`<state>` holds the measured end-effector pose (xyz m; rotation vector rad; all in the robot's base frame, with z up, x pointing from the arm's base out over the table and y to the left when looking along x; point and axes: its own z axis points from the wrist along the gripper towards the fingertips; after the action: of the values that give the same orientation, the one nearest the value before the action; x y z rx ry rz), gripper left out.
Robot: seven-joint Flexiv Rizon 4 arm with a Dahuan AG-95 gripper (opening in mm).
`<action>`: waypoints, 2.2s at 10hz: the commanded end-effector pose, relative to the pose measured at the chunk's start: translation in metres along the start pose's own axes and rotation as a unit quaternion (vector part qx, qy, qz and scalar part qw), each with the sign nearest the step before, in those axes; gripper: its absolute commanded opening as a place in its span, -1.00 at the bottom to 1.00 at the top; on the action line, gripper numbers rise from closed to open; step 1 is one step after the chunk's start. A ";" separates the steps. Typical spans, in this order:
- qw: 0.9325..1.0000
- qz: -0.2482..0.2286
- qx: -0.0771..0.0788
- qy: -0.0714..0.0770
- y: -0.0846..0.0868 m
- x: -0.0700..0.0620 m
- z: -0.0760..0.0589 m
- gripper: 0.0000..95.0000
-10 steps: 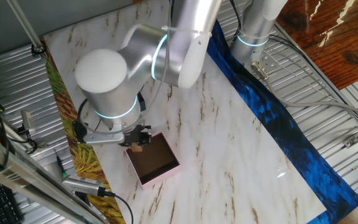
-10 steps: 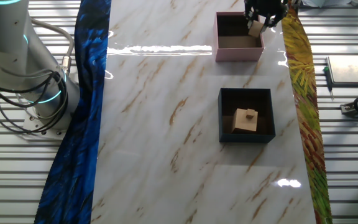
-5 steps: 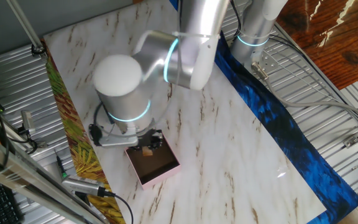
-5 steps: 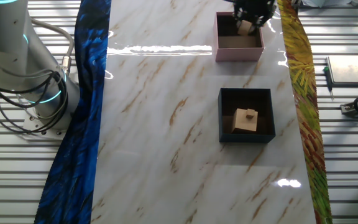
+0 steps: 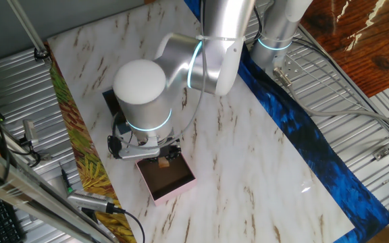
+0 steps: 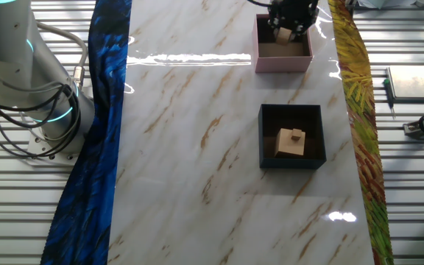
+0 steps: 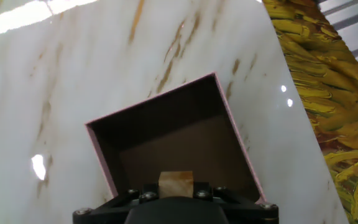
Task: Move an object from one box to another
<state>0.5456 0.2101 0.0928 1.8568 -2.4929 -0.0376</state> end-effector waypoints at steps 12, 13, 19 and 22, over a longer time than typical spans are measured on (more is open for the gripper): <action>1.000 0.018 0.010 -0.005 0.004 0.017 0.002 -1.00; 1.000 0.010 0.010 -0.004 0.004 0.015 0.003 -1.00; 1.000 0.004 0.009 -0.012 0.012 0.020 0.014 -1.00; 1.000 -0.014 0.012 -0.005 0.014 0.021 0.018 -1.00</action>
<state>0.5249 0.1941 0.0762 1.9021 -2.4851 -0.0227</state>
